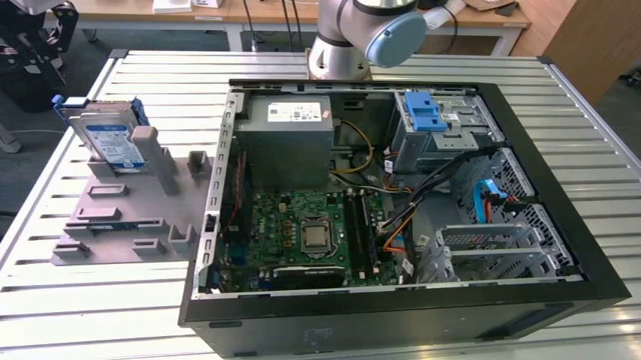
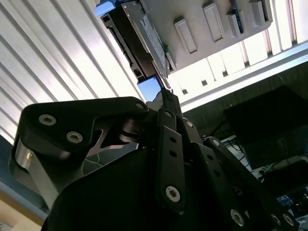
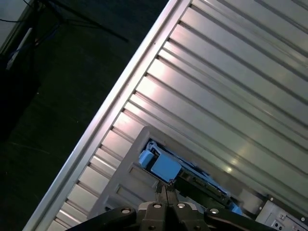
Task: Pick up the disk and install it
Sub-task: 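Pick up the disk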
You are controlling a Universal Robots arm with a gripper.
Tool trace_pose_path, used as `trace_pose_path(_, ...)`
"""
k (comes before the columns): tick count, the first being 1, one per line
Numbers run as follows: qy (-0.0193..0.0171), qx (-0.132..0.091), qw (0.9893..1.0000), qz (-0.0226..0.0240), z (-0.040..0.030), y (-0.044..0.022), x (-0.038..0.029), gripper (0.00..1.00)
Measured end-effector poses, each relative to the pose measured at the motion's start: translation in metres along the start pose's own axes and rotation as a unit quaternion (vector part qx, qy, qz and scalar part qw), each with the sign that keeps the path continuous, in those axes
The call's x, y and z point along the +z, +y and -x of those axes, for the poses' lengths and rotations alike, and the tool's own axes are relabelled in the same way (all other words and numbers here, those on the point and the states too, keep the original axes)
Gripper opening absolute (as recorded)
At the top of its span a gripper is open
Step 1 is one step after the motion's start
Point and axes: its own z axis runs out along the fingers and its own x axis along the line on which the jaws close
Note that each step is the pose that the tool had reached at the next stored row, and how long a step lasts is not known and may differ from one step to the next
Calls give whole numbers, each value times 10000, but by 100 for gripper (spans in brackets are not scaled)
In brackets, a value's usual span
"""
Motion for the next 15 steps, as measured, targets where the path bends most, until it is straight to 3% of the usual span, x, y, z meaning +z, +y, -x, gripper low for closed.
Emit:
trace_pose_path(4,10,-338,9994,4,1,0,7,11)
trace_pose_path(7,19,-616,9981,8,0,-1,14,11)
trace_pose_path(10,26,-885,9961,11,0,-1,20,11)
trace_pose_path(15,28,-1312,9914,8,0,-2,31,11)
